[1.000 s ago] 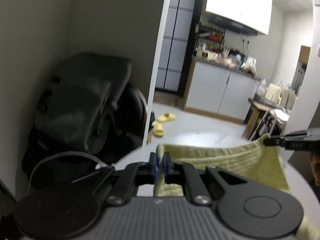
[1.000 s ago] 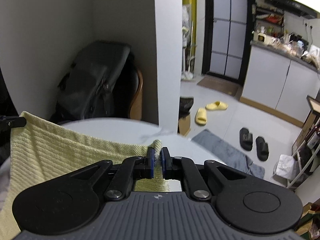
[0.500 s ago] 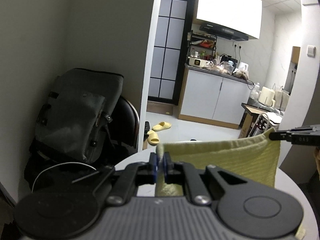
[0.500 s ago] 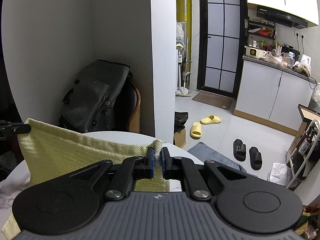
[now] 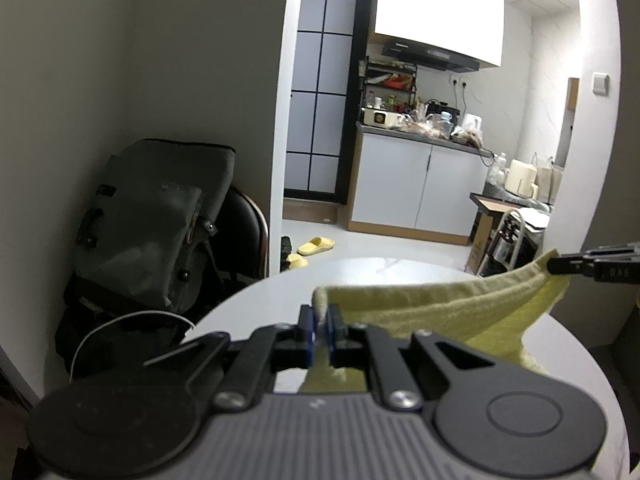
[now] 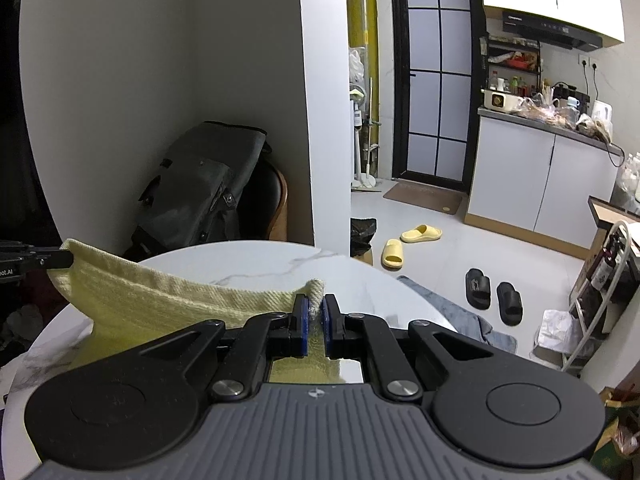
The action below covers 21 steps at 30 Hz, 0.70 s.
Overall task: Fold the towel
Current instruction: 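Lift the towel edge with both grippers, raising it off the table, then fold the lifted edge over the towel and lower it with both grippers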
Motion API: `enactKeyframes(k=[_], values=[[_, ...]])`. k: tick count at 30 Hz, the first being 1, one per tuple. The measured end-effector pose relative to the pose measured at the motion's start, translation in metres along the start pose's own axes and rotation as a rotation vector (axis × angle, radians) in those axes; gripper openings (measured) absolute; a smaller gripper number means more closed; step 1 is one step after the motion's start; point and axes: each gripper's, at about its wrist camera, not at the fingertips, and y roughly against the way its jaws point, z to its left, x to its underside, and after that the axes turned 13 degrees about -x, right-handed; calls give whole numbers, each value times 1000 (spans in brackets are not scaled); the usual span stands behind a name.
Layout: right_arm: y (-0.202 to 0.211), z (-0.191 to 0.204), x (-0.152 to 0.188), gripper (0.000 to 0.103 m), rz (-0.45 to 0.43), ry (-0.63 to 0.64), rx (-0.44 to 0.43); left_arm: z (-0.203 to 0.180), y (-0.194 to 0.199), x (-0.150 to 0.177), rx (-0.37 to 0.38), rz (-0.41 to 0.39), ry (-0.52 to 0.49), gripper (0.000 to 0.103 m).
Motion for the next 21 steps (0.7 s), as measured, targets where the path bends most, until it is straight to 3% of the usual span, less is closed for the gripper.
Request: enactKeyframes(k=[21], values=[[41, 17, 59, 8, 0, -60, -20, -9, 41, 44, 23, 60, -52, 7]])
